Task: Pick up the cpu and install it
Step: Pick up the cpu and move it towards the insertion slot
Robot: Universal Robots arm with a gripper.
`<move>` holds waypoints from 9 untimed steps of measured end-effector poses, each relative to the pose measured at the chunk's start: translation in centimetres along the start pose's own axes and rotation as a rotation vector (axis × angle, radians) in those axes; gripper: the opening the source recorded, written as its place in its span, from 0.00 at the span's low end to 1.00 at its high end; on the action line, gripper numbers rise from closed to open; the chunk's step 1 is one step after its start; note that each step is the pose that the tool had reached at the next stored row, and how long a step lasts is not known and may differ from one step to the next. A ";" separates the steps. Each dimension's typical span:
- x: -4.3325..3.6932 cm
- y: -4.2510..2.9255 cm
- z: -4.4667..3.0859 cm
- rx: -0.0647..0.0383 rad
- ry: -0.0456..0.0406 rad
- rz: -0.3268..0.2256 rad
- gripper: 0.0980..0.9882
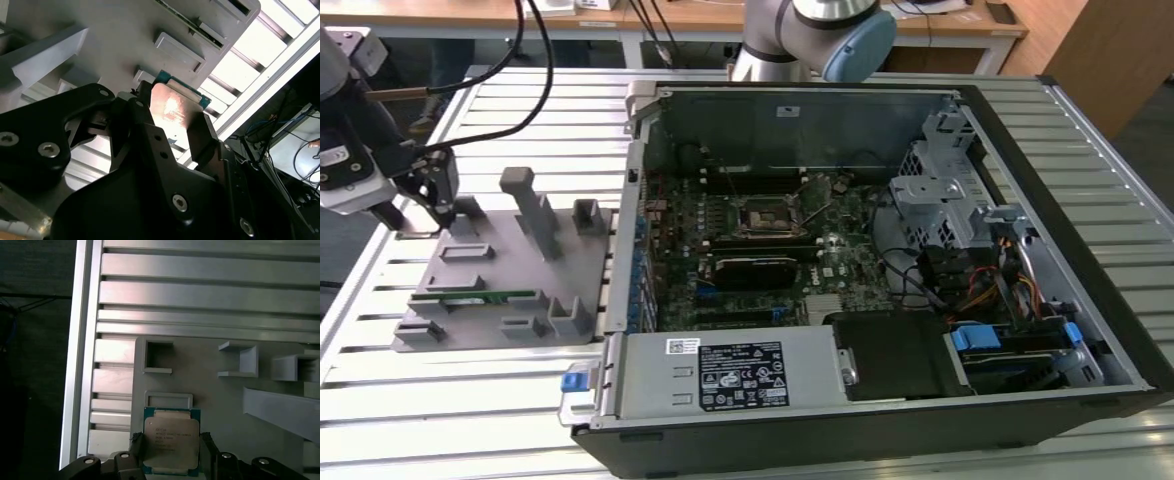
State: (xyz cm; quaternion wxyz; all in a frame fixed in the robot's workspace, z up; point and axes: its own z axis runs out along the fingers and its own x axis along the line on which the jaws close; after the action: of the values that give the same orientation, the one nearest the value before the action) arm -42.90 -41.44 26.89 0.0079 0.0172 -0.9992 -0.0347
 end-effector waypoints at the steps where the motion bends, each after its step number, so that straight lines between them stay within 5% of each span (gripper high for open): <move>1: 0.00 0.01 -0.11 0.000 -0.0001 0.000 0.49; 9: 0.02 0.09 -1.27 -0.005 -0.0002 0.000 0.49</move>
State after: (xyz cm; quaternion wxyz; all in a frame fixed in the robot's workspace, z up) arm -42.90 -41.43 28.17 0.0078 0.0172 -0.9991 -0.0373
